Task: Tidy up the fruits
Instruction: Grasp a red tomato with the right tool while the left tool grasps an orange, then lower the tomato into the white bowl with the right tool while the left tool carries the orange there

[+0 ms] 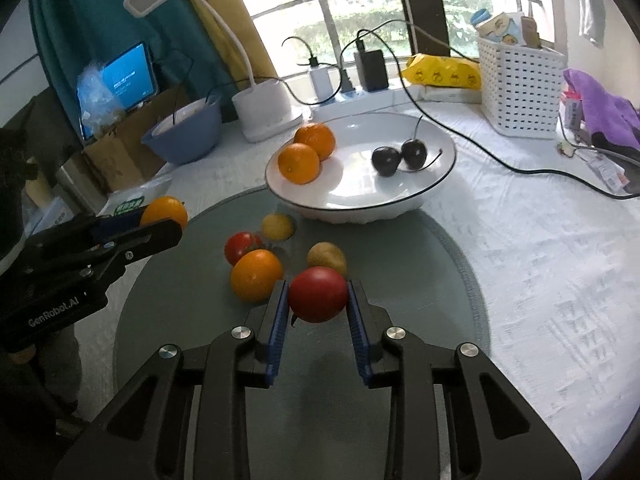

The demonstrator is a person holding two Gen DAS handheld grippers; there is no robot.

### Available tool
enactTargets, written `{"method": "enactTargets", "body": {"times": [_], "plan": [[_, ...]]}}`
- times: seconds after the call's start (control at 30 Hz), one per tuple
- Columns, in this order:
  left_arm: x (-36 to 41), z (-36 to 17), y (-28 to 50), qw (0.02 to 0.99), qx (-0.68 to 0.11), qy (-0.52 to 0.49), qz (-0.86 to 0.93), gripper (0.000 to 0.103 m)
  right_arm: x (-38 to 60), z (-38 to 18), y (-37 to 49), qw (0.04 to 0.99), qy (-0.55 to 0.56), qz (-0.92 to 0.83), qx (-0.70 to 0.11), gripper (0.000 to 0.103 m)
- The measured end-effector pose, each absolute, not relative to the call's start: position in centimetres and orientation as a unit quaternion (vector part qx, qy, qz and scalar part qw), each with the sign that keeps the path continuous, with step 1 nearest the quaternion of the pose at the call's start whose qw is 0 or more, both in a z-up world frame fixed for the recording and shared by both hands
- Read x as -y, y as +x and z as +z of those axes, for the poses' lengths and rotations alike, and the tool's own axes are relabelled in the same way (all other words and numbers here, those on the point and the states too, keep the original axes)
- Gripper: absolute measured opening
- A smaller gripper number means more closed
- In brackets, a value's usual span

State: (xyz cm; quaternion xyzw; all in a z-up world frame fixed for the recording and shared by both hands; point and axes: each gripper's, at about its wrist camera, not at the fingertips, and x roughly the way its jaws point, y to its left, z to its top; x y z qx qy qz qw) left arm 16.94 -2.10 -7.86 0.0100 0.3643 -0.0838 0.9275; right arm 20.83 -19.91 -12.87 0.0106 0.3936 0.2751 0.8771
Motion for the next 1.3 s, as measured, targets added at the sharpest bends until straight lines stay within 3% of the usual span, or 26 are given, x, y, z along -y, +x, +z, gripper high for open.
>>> {"method": "enactTargets", "body": {"times": [1.3], "plan": [[3.3,-7.9,23.3,0.924,-0.367,0.008,-0.104,0.033,18.8,-11.1,27.7,0.88,0.0,0.291,-0.377,0.031]]}}
